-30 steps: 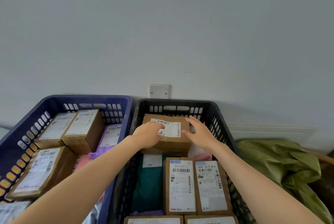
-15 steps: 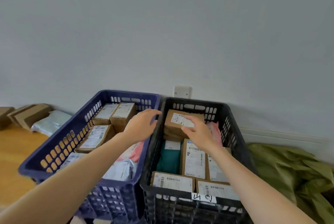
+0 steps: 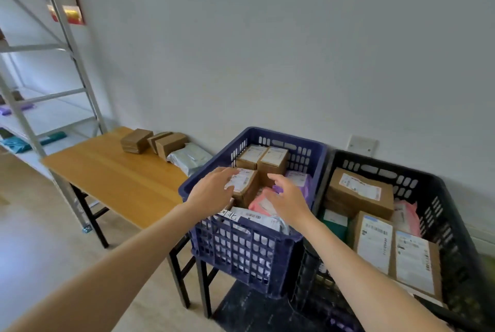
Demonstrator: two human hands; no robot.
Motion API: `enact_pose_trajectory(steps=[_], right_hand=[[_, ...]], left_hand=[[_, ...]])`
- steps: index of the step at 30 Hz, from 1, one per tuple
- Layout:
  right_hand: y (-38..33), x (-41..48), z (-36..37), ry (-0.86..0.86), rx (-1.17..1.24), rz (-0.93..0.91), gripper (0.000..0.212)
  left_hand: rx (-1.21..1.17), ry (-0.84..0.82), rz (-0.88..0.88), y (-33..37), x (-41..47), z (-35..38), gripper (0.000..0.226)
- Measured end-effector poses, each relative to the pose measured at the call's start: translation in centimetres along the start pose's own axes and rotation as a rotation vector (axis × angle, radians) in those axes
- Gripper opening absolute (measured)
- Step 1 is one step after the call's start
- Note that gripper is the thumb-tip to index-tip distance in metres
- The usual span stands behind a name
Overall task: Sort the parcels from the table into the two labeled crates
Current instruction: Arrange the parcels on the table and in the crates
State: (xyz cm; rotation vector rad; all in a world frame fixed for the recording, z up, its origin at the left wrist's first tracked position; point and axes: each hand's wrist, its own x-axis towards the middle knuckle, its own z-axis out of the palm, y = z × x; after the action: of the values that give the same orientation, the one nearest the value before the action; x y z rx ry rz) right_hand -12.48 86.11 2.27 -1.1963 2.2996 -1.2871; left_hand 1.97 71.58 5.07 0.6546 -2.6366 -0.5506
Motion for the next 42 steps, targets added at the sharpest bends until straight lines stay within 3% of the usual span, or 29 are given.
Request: enact_pose_trajectory(steps=[9,21,33,42], right_hand=[[-7.2,7.0,12.8,-0.115,0.029,-0.099,0.047],[-13.5,16.3,29.4,-0.103,0.055,0.024,0.049],[-9.8,24.3,35.1,-0.001,0.036,0.264,0.049],[-4.0,35.5,37.9,0.041,0.095,0.428,0.047]], left_hand=[[0.032,0.056,-0.16,-13.7,-1.0,-6.2,0.044],[0.07,-0.021,-0.173,-33.3,3.3,-12.3,0.043],[0.025,-0.188,-0.113,-42.6,12.0,-8.3,0.044],[0.035,-0.285,-0.112,-47.2,23.8,-3.6,0.046]])
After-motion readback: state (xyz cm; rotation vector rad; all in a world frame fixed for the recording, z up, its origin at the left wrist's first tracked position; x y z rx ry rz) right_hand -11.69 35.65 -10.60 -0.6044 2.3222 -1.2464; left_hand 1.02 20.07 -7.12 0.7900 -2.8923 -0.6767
